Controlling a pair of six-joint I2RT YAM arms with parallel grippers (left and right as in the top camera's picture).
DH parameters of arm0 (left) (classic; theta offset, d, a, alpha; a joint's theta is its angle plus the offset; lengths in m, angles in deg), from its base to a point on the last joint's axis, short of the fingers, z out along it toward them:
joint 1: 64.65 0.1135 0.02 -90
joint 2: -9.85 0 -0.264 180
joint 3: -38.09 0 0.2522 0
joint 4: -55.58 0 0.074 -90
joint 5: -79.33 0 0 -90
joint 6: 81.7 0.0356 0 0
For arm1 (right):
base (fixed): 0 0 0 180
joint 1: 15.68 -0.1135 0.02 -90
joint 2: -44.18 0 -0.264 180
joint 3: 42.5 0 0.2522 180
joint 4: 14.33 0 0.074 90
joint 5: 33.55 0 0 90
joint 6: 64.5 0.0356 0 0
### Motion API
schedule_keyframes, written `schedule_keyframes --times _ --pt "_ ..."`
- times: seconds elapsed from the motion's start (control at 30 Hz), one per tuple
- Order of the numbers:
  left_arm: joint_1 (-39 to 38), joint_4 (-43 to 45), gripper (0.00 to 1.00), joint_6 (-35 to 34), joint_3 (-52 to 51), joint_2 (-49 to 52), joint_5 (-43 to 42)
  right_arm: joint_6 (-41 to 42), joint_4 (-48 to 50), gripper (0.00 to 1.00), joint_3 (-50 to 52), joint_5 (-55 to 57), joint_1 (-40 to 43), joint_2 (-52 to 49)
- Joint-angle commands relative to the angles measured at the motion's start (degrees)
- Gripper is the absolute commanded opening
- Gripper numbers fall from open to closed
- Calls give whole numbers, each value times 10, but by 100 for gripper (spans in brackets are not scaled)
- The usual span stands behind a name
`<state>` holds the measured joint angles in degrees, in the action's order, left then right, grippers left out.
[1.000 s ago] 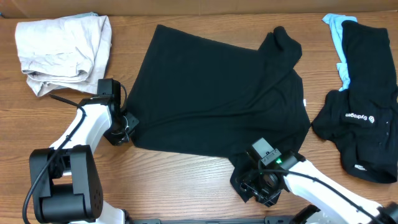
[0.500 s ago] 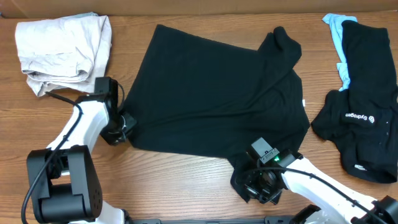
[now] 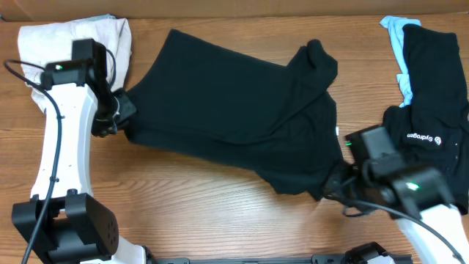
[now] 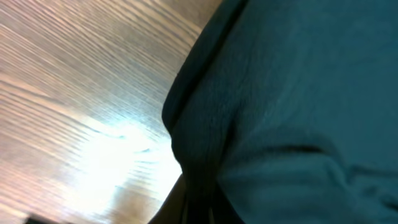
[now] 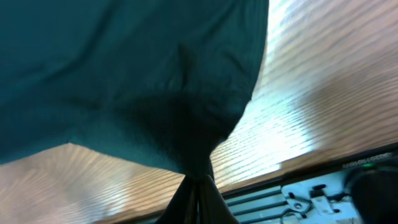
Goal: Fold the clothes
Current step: 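Grasp the lower hem corners with both grippers and lift them, then fold the hem upward with both grippers toward the shirt's collar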
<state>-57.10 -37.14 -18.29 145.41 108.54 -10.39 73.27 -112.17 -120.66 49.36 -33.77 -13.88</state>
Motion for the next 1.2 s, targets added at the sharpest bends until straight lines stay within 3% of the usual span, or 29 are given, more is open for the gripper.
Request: schedule_keyframes --times 0.0,0.23,0.4,0.73,1.17 --pt "1 -35 4 37 54 2 14 -33 -27 4 -54 21 11 8" --pt "1 -123 4 74 82 2 12 -35 -109 4 -75 21 11 15" --pt "1 -125 4 89 80 2 28 -35 -65 4 -73 41 11 18" --pt "-5 -10 4 81 -2 3 29 -75 63 4 -69 73 11 -136" --pt "-5 257 5 68 -163 4 31 -129 227 4 -69 75 75 -370"
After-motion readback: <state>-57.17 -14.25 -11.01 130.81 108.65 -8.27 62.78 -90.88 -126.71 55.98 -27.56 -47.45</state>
